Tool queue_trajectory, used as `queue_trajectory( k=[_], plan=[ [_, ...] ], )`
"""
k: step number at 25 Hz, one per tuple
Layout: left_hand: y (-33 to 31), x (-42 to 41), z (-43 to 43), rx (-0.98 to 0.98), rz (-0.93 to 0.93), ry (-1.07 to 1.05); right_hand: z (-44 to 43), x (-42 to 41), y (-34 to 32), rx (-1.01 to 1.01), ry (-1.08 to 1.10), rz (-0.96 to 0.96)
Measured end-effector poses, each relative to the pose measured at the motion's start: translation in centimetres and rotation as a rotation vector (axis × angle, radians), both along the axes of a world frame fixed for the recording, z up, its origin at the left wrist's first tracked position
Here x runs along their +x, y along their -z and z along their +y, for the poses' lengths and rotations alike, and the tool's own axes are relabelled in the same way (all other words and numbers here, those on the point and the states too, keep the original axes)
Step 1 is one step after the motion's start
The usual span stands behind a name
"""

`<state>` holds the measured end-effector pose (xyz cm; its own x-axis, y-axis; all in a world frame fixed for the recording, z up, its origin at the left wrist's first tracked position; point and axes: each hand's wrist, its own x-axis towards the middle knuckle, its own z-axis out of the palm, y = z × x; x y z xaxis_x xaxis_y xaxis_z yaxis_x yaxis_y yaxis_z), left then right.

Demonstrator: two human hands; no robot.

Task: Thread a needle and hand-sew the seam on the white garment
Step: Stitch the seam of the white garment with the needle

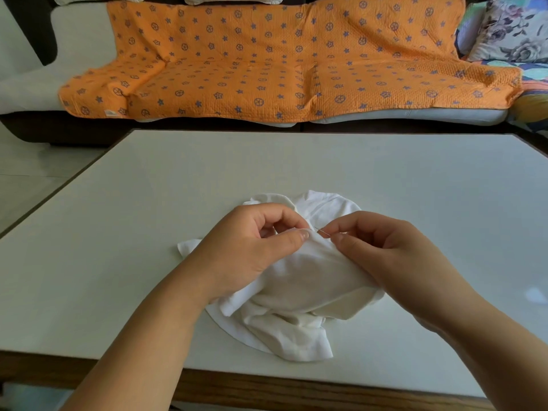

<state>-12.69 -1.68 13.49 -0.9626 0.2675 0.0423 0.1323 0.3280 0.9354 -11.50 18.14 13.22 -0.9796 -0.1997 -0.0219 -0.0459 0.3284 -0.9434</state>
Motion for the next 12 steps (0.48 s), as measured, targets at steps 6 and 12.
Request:
queue_trajectory(
  k=[6, 12],
  plan=[
    [-0.41, 0.17, -0.05, 0.097, -0.044, 0.022, 0.24, -0.07, 0.01, 0.016, -0.025, -0.019],
    [-0.51, 0.34, -0.4, 0.068, -0.034, 0.01, 0.44, -0.03, -0.15, 0.011, -0.077, -0.048]
  ],
)
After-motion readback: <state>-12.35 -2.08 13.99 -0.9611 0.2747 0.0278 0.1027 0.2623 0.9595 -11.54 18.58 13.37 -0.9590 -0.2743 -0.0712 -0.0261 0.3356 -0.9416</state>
